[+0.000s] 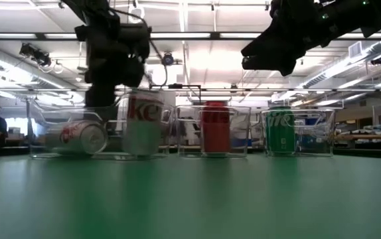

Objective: Sort soda cans
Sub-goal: Put the red-silver soda can into the left transparent bin

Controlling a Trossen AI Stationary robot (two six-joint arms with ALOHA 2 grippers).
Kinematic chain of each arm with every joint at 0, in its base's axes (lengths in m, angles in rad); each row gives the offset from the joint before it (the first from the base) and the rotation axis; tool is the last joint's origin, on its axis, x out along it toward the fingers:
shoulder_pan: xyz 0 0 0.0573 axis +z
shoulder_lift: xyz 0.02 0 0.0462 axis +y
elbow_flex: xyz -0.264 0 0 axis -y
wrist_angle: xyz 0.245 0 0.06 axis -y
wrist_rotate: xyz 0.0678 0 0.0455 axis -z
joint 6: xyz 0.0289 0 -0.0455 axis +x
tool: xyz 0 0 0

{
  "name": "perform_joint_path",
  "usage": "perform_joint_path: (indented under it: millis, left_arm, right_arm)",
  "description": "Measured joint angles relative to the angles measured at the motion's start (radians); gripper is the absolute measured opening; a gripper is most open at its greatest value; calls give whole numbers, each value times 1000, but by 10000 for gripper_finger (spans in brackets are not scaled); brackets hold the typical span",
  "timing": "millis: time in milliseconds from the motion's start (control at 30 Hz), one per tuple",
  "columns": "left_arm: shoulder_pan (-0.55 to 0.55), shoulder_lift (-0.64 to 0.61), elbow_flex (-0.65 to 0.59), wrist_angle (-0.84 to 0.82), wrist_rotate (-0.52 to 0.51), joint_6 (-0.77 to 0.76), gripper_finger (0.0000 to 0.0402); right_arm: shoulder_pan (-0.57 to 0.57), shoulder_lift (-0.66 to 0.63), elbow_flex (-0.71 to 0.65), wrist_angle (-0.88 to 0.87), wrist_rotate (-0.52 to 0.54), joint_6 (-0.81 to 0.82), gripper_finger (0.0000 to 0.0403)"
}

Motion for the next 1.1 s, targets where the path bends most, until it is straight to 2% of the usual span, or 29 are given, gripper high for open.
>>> perform_joint_path:
  millis: [100,333,400,467,533,600,767,933,1100]
  left_arm:
    - [-44,0,0,47,22,-9,196]
    - [-84,-2,2,47,-51,29,150]
    - [-84,-3,10,23,-83,58,137]
    - [-84,-3,34,-30,-162,102,120]
    - [-81,-3,69,-64,-248,139,99]
    - [-81,-3,110,-98,-291,180,74]
    - [-82,-13,207,-179,-300,250,8]
    - [-81,-117,173,-145,-378,270,3]
    - [-84,-295,57,37,-378,222,2]
  right_arm:
    - [0,0,0,2,-13,0,267]
    - [0,0,2,14,-15,0,265]
    - [1,0,12,11,-18,0,266]
    - [6,0,33,12,-30,-8,266]
    - [14,0,58,5,-38,-24,265]
    - [21,0,90,-14,-40,-41,261]
    - [22,0,182,-129,-43,-42,254]
    - [25,61,299,-243,-58,-44,258]
    - [26,223,459,-354,-87,-61,263]
